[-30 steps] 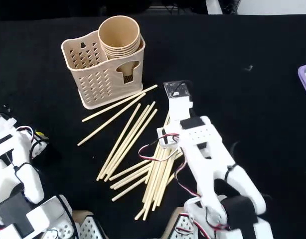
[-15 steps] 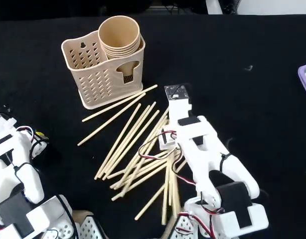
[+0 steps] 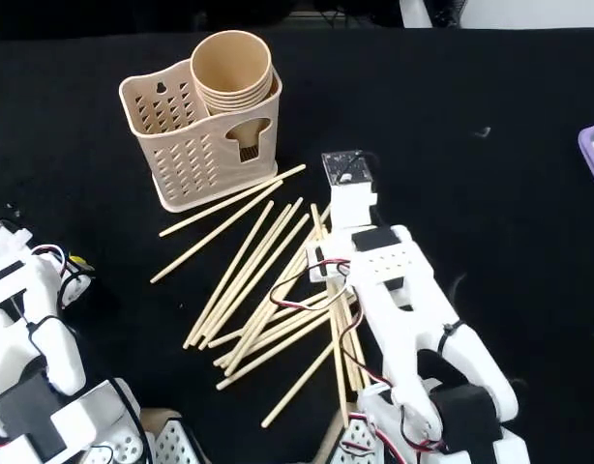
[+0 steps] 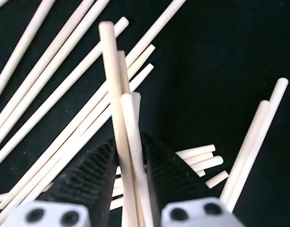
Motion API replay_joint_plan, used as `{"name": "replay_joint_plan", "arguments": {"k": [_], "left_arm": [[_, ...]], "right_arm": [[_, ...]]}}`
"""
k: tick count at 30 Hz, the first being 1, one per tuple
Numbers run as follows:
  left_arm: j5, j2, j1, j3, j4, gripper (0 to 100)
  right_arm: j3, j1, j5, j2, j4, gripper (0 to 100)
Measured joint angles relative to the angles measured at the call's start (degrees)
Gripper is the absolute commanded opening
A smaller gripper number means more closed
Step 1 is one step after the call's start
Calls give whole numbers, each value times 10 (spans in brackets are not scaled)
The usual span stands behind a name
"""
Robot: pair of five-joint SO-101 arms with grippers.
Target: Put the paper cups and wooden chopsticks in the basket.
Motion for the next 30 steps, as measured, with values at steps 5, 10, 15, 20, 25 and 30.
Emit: {"name": "replay_joint_plan", "arguments": {"k": [5,10,15,20,25,30], "left_arm": [[0,0,0,0,0,238],[0,0,0,0,0,238],[0,0,0,0,0,238],[0,0,0,0,0,238],[0,0,0,0,0,238],[0,0,0,0,0,238]], "right_arm": [[15,0,27,0,0,40],[53,0,48,-4,0,136],[79,-4,53,-12,-4,103],[83,0,73,-17,-4,24],[84,0,128,-17,-4,11],[62,0,139,-16,-1,11]]}}
